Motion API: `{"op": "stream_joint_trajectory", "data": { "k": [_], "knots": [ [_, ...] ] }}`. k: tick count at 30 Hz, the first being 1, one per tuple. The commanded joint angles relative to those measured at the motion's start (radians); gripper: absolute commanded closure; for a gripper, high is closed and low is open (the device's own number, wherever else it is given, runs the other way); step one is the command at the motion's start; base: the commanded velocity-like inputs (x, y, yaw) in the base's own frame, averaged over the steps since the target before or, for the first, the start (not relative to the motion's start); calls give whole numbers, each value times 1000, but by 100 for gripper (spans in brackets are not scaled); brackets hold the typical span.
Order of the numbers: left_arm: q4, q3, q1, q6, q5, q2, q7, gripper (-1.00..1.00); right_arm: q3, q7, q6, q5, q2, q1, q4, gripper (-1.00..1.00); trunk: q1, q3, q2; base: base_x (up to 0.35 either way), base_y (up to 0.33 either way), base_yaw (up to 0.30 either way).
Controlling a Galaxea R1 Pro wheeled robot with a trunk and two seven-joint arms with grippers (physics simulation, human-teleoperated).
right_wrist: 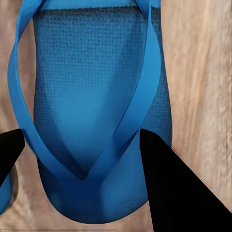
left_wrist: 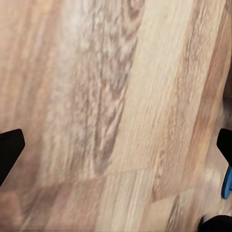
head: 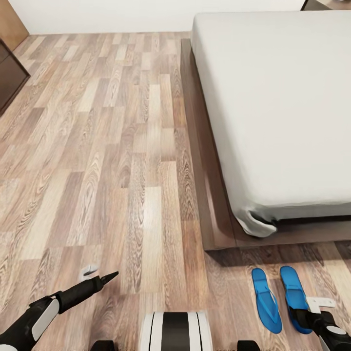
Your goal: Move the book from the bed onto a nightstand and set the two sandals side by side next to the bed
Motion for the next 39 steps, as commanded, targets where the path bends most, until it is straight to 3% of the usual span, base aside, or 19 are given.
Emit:
{"op": "stream_joint_trajectory", "data": {
  "k": [1,8,11,16,22,39],
  "knots": [
    [0,-4,0,8,11,1,0,-100,-3,-1,5,3,1,0,-2,100,0,-5,0,0,0,0],
    [0,-4,0,8,11,1,0,-100,-3,-1,5,3,0,0,-2,100,3,-32,-2,0,0,0],
    [0,-4,0,8,11,1,-1,-100,-4,2,2,3,0,0,-4,100,3,-32,-2,0,0,0],
    [0,-4,0,8,11,1,-2,-100,-3,6,-113,2,1,0,-4,100,3,-32,-2,0,0,0],
    [0,-4,0,8,11,0,-2,-100,-3,5,-130,2,1,0,-4,100,3,-32,-2,0,0,0],
    [0,-4,0,8,11,0,-2,-100,-3,6,-133,3,1,0,-5,100,11,-97,-6,0,0,0]
  ]
}}
